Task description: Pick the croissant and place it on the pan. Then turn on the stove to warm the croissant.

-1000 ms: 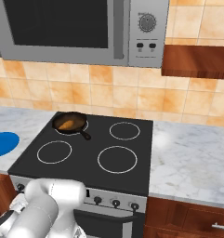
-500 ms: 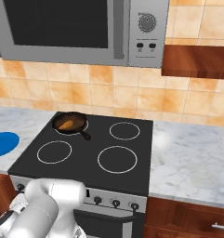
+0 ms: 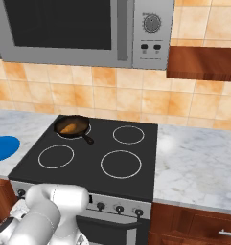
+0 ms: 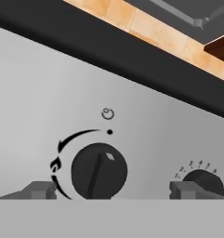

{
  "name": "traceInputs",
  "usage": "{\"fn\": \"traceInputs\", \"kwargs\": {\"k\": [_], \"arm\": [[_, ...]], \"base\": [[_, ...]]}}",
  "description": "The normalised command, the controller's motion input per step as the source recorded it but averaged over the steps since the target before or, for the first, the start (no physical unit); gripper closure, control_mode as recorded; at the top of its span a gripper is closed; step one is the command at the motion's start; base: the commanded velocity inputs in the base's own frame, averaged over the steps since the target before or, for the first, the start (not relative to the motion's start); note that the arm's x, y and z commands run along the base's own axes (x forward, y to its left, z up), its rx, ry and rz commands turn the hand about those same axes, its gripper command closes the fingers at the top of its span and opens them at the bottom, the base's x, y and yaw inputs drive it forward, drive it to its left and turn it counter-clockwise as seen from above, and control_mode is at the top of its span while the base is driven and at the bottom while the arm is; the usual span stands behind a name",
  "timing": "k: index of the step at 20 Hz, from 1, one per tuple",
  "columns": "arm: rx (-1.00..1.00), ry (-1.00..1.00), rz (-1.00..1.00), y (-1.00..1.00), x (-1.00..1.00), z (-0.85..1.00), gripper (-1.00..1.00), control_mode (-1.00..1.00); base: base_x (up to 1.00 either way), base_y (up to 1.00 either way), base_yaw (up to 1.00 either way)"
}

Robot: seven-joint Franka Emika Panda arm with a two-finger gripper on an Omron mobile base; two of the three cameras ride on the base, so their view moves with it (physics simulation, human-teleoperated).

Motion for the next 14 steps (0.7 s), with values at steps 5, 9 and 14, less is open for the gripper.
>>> {"fn": "traceInputs", "kwargs": {"k": [5, 9, 14], "arm": [[0.00, 0.00, 0.00, 0.00, -0.20, 0.00, -1.00, -1.00], [0.00, -0.01, 0.00, 0.00, -0.20, 0.00, -1.00, -1.00], [0.02, -0.04, 0.00, 0.00, -0.11, 0.11, -1.00, -1.00]], "base": [[0.00, 0.00, 0.00], [0.00, 0.00, 0.00], [0.00, 0.00, 0.00]]}}
